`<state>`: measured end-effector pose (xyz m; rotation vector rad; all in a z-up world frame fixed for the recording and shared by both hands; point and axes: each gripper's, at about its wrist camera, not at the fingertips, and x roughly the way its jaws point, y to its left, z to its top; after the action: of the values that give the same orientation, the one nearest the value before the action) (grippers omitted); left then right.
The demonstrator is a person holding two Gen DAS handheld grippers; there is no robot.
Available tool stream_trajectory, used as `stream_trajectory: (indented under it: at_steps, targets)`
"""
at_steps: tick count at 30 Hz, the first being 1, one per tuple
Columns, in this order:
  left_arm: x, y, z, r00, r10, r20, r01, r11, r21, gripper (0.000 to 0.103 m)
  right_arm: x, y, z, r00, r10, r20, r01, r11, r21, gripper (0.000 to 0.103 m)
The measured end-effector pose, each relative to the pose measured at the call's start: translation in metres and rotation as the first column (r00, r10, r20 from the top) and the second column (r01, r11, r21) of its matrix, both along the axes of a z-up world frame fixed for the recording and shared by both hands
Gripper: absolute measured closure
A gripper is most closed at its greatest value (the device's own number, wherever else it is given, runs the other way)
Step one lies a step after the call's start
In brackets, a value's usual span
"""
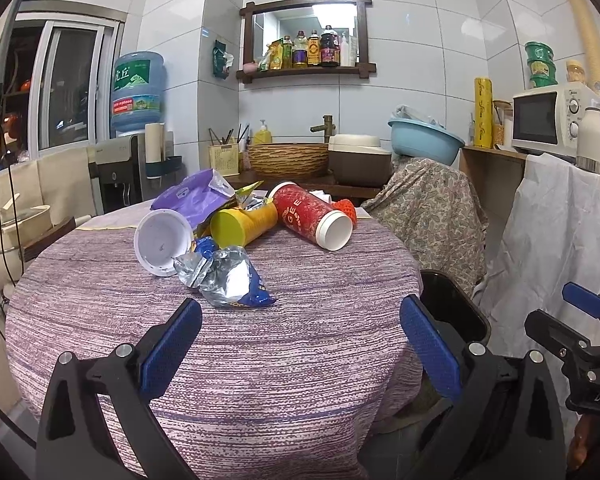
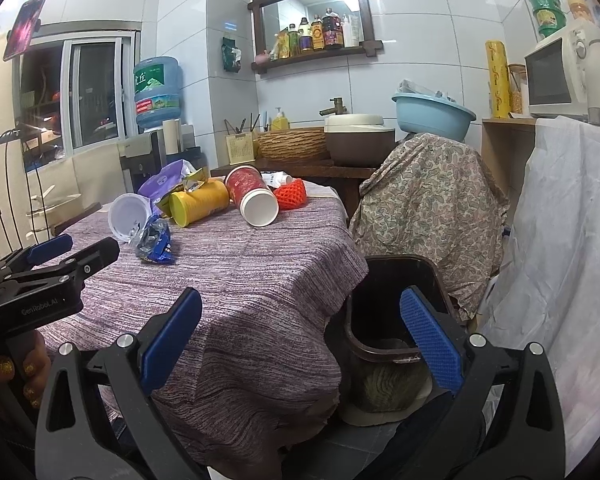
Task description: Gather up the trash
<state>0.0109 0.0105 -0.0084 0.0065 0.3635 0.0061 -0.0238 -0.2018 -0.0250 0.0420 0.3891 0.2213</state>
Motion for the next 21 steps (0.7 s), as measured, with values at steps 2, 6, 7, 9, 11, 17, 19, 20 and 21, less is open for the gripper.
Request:
stream_trajectory:
  at_steps: [2,6,7,9,11,17,19,20,21]
  targets:
    - [0.001,0.001,0.000,1.000,0.000,-0.005,0.000,1.000,0.000,0.005,0.001,0.000,0.000,1.000,0.003,-0.005,-0.003,1.000,-0.001,0.005]
    - [0.004,0.003,-0.001,1.000,0.000,-0.018,0.000,1.000,-0.001,0.005,0.004,0.003,-0.002,1.000,0.013,-0.021,-0.013,1.000,-0.008,0.005]
    - [0.005,0.004,-0.002,1.000,0.002,-0.021,-0.002,1.000,0.000,0.005,0.005,0.004,-0.002,1.000,0.016,-0.025,-0.016,1.000,-0.011,0.005]
    - [0.007,0.007,-0.003,1.000,0.003,-0.027,-0.003,1.000,0.003,0.005,0.009,0.005,-0.002,0.999,0.022,-0.032,-0.023,1.000,-0.015,0.005]
    - [0.011,0.011,-0.004,0.999,-0.008,-0.038,0.008,1.000,0.005,0.005,0.014,0.008,-0.004,0.999,0.031,-0.044,-0.032,0.999,-0.019,0.005]
    - [0.032,0.049,-0.011,0.989,-0.004,-0.148,-0.003,0.999,-0.046,0.005,0.043,0.023,-0.012,0.984,0.133,-0.120,-0.134,0.991,-0.004,0.005]
    - [0.038,0.070,-0.010,0.985,0.025,-0.169,-0.039,0.996,-0.078,0.005,0.054,0.035,-0.014,0.975,0.168,-0.147,-0.173,0.985,-0.021,0.005]
    - [0.039,0.080,-0.009,0.985,0.047,-0.166,-0.061,0.995,-0.081,0.005,0.063,0.045,-0.016,0.967,0.193,-0.167,-0.202,0.979,-0.037,0.005]
    - [0.040,0.093,-0.006,0.985,0.078,-0.156,-0.090,0.993,-0.074,0.005,0.067,0.050,-0.017,0.962,0.206,-0.177,-0.217,0.975,-0.045,0.005]
